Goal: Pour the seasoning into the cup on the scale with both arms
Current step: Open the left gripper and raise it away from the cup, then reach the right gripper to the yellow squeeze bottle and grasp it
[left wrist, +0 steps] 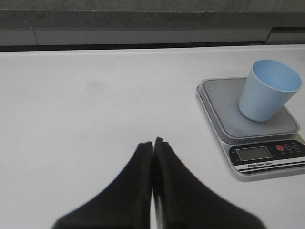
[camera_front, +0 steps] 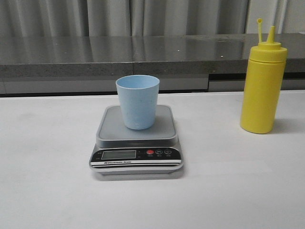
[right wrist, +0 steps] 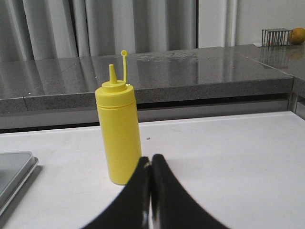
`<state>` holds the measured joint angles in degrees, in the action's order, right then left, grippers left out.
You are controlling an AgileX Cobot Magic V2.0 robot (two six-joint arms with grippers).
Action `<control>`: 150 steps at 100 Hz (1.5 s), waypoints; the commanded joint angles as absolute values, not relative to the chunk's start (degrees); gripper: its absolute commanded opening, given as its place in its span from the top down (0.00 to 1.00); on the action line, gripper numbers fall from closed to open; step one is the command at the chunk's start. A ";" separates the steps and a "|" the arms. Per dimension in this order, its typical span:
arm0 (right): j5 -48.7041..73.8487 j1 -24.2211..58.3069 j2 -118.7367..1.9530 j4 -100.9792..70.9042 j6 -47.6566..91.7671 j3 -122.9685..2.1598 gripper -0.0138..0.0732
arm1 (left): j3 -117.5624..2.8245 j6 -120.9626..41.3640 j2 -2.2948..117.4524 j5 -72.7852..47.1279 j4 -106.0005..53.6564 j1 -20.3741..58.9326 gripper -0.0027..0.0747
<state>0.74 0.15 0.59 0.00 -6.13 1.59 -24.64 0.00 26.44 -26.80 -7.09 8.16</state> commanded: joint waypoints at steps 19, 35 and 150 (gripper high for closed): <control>-3.83 -0.03 1.87 0.34 -6.19 0.56 0.92 | -23.89 0.58 20.40 -21.92 -8.01 7.97 0.99; 0.99 -0.03 0.62 0.00 -6.19 -1.78 0.92 | -23.89 0.58 20.09 -21.91 -8.01 7.97 0.99; -8.60 1.97 -52.91 -4.43 -6.07 -24.76 0.11 | -23.89 0.58 20.09 -21.40 -8.01 7.97 0.99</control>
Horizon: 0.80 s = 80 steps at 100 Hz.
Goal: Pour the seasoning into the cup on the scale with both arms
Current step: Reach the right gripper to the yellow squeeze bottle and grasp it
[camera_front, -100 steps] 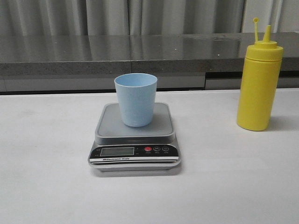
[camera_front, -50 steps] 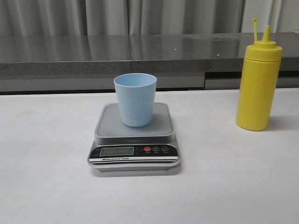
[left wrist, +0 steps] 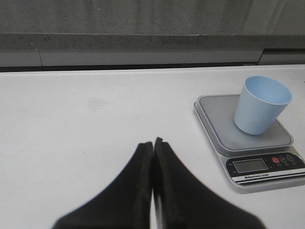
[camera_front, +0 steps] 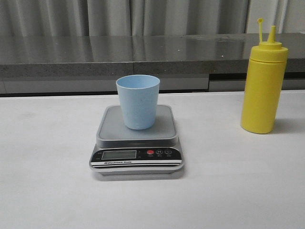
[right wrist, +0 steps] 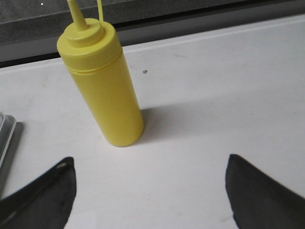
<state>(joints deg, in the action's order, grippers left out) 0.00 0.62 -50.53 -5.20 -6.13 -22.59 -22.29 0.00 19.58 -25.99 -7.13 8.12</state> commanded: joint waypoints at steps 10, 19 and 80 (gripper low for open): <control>-15.46 4.32 -56.85 -1.16 -6.07 -24.76 0.11 | -23.89 0.58 20.09 -21.40 -8.01 7.97 0.99; -21.42 5.50 -61.51 2.86 -6.07 -24.76 0.11 | -23.89 0.58 20.09 -21.40 -8.01 7.97 0.99; -53.81 5.77 -89.83 4.05 -6.16 -24.76 0.11 | -23.89 0.58 20.09 -21.40 -8.01 7.97 0.99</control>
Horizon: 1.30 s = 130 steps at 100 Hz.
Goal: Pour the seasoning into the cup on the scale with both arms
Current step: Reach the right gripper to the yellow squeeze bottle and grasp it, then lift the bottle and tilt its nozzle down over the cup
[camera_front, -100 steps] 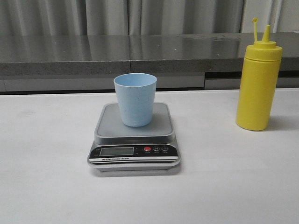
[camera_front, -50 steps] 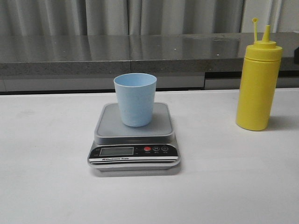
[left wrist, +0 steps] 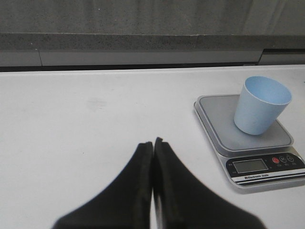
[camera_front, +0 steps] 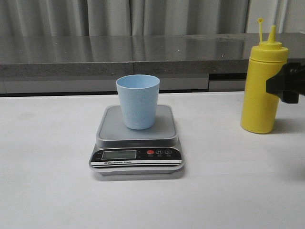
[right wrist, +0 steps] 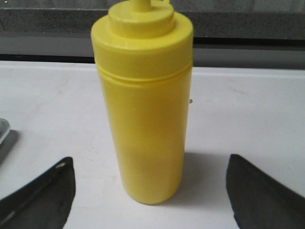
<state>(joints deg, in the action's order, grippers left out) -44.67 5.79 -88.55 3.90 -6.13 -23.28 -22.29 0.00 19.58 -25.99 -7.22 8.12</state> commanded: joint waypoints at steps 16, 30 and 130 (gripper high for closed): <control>-61.77 5.66 -96.64 3.73 -6.16 -24.76 0.11 | -23.89 0.58 20.09 -21.40 -8.01 7.97 0.99; -69.29 5.66 -101.59 3.67 -6.16 -24.76 0.11 | -23.89 0.58 20.09 -21.40 -8.01 7.97 0.99; -49.53 5.66 -104.69 4.34 -6.23 -43.24 0.22 | -23.89 0.58 20.09 -21.40 -8.01 7.97 0.99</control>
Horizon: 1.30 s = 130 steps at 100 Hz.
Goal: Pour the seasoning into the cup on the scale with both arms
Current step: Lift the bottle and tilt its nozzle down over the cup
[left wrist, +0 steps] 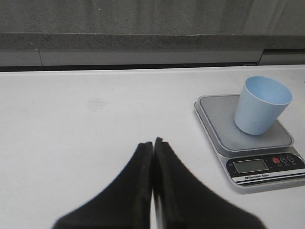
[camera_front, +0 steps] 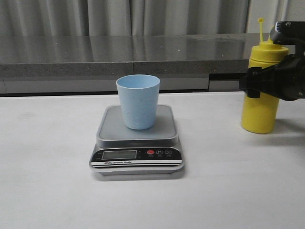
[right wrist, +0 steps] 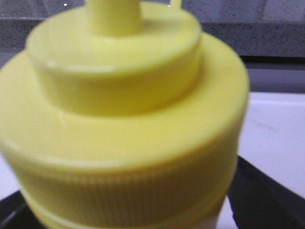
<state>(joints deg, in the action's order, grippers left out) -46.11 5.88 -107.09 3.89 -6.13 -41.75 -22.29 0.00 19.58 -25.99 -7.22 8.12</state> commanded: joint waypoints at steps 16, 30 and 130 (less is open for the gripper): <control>-50.01 5.66 -104.69 4.34 -6.23 -43.24 0.52 | -23.89 0.58 20.09 -21.40 -8.01 7.97 0.99; -49.85 5.66 -104.69 4.34 -6.23 -43.24 0.65 | -23.89 0.58 20.09 -21.40 -8.01 7.97 0.99; 29.64 25.21 -94.55 34.87 -5.80 -78.81 0.65 | -23.89 0.58 20.09 -21.40 -8.01 7.97 0.99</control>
